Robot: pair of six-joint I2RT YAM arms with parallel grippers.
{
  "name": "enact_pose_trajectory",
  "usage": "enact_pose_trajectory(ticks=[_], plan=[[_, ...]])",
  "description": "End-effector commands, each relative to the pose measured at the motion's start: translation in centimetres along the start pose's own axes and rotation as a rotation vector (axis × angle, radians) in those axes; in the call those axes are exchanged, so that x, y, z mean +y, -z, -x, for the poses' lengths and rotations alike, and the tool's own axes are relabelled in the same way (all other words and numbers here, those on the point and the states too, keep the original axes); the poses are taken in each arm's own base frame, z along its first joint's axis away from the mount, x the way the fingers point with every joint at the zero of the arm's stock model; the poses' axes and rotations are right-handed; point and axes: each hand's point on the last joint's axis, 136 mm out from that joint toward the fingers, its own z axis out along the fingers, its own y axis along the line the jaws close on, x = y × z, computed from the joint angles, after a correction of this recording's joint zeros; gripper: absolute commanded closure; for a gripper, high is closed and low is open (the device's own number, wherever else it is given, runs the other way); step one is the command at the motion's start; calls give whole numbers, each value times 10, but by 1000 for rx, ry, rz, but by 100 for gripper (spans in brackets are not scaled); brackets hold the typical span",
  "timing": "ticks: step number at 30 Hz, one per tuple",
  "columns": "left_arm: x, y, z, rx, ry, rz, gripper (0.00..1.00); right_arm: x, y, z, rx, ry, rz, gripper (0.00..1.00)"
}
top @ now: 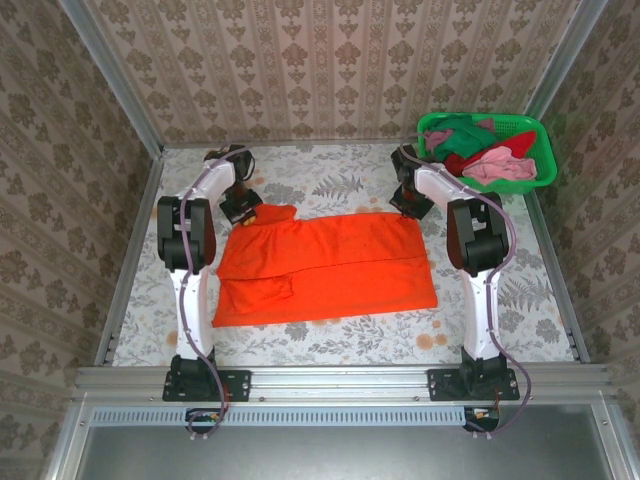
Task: Fold and stack the t-shirts
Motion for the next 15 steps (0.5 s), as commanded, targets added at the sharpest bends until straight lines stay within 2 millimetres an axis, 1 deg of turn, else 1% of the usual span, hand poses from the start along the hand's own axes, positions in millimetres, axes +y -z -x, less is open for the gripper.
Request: enact_pose_trajectory(ticks=[1,5,8,10,11,15], plan=[[-2,13,3,-13,-15,-18,100,-3,4,-1,13,23,17,100],[3,32,12,-70,-2,-17,100,5,28,11,-49,23,99,100],[6,53,20,-128,16,-34,100,6,45,14,-90,15,145,100],[10,67,24,-160,29,-50,100,3,56,16,-112,2,169,100],[11,71,24,-167,32,-54,100,1,60,16,-120,-4,177,100],[19,91,22,-196,38,-68,100,-9,76,12,-138,-15,198,100]])
